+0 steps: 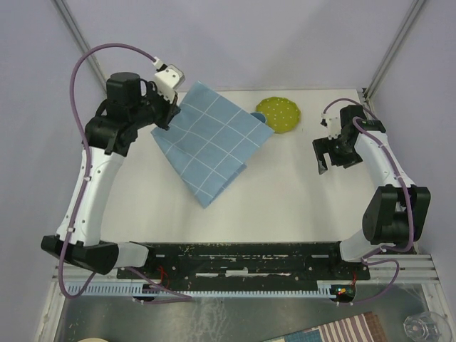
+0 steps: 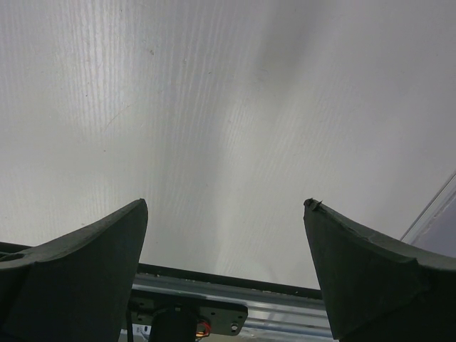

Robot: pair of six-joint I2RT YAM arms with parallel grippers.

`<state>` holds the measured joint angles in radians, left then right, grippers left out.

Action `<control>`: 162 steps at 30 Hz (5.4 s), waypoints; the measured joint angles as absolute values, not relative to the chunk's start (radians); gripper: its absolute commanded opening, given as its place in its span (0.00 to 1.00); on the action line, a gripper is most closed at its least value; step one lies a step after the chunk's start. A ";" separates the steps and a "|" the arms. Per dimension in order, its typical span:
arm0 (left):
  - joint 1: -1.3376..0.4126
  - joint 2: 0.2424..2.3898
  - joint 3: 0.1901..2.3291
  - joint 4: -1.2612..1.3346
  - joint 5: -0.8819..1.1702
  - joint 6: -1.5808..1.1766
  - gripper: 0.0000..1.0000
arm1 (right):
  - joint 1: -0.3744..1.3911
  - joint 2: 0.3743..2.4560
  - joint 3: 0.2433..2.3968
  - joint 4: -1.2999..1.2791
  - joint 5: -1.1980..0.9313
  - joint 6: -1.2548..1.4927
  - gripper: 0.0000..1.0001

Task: Set the dinner table for one person
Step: Pick up the napkin from the center of the board, then place the napkin at the center of the board.

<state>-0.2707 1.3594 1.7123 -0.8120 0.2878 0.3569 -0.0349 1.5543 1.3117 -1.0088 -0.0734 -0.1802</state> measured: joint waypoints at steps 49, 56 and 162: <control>-0.270 1.200 2.213 -0.576 0.699 -0.092 0.03 | -0.149 1.369 1.159 -1.002 -0.042 -0.158 0.99; -0.270 1.102 2.152 -0.563 0.854 -0.181 0.03 | -0.172 1.362 1.159 -1.002 -0.044 -0.158 0.99; -0.407 1.570 1.538 -0.704 0.224 0.276 0.95 | 0.082 2.053 1.825 -1.058 -0.223 -0.118 0.99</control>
<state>-0.4072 1.5696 1.5375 -0.7036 0.2245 0.2756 0.0822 2.0525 1.8248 -1.0580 -0.2230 -0.1177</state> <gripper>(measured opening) 0.956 0.990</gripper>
